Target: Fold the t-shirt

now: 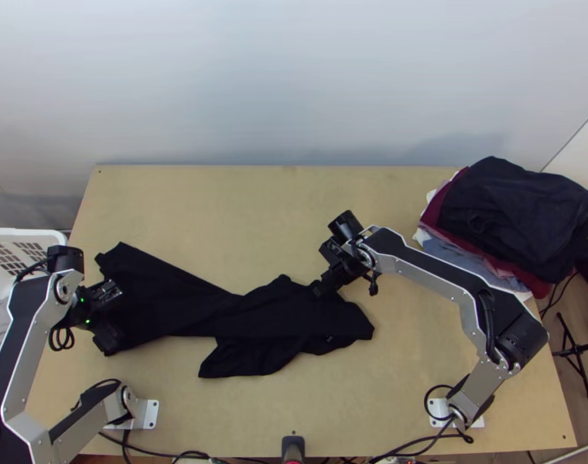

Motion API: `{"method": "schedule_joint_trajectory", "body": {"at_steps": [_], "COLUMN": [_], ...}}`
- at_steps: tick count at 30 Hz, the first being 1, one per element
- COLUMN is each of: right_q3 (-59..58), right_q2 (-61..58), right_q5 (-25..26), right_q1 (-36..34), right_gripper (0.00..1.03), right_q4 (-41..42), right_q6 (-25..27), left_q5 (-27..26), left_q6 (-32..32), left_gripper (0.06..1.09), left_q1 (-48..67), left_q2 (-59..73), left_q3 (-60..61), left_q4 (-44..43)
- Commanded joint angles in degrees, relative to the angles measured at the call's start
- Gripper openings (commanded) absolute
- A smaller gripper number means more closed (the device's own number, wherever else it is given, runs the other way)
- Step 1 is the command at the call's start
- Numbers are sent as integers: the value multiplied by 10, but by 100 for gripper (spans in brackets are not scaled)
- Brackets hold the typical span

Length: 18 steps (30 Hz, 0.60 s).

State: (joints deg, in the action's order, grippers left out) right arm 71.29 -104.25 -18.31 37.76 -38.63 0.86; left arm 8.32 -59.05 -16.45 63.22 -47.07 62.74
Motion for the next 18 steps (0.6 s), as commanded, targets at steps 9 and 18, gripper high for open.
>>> {"method": "schedule_joint_trajectory", "body": {"at_steps": [9,18], "right_q3": [1,-1], "right_q2": [-3,-6], "right_q5": [0,0], "right_q1": [-1,-1], "right_gripper": [3,3], "right_q4": [-1,0], "right_q6": [-2,-2], "left_q5": [10,9], "left_q6": [-42,-50], "left_gripper": [88,31], "left_q1": [-10,-18], "left_q2": [-6,-13], "left_q3": [51,65], "left_q4": [-90,-126]}}
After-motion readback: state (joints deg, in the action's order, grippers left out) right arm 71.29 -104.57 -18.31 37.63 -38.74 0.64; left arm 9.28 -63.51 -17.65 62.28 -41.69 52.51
